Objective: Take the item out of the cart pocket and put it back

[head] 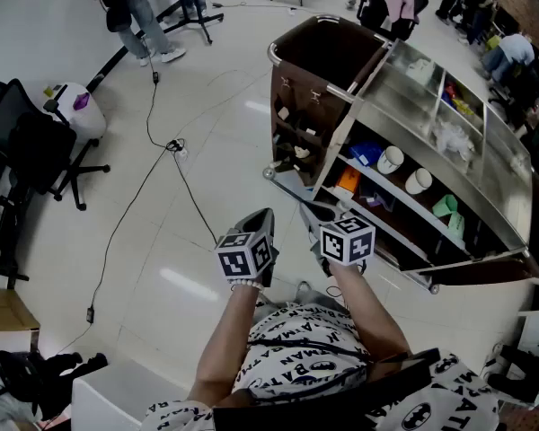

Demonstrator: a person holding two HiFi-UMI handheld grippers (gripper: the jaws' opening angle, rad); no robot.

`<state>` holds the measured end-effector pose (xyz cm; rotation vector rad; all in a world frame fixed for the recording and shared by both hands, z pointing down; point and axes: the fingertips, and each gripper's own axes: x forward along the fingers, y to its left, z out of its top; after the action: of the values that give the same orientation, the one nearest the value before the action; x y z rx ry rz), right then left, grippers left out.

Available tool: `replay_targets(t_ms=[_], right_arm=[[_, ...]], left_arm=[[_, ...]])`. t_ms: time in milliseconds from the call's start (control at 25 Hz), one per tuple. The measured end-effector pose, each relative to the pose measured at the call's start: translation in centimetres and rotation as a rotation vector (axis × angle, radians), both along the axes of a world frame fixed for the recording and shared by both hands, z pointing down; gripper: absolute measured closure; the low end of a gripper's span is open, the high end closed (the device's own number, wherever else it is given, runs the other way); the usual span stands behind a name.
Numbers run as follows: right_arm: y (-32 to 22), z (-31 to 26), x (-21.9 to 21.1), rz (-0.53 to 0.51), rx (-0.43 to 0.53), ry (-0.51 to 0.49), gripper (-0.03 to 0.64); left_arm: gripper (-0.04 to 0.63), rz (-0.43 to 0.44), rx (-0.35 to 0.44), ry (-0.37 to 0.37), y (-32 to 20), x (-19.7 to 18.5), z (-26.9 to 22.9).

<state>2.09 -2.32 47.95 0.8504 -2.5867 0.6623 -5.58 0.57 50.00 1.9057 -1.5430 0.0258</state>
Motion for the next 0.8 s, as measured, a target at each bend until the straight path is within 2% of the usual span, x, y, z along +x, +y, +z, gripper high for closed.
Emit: replay_targets(t_ms=[120,240,400,680,800], right_arm=[[0.5,0.7,-0.4,0.01,-0.003,0.005,0.614],[0.7,1.5,-0.3,0.027,-0.001,0.022,0.614],[-0.8,2.3,0.4,0.079,0.004,0.031,0.614],[-6.1,4.5,2.3,0.175,-0.026,0.025,0.614],[-8.5,6.4,2.8,0.199,-0.064,0.029,0.614]], left_arm=[[0.594,0.02,-0.003,-0.01,0.2,-0.6,0.6],[0.591,0.066,-0.017,-0.05,-0.1,-0.7,1.8],[0.527,0.134,-0.026,-0.09,-2.2,-0.5,3.4],[0.399,0.247,-0.033,-0.179,-10.5,1.2,7.1],[0.391,0.278,-0.066,-0.217,-14.3,1.6,9.8]])
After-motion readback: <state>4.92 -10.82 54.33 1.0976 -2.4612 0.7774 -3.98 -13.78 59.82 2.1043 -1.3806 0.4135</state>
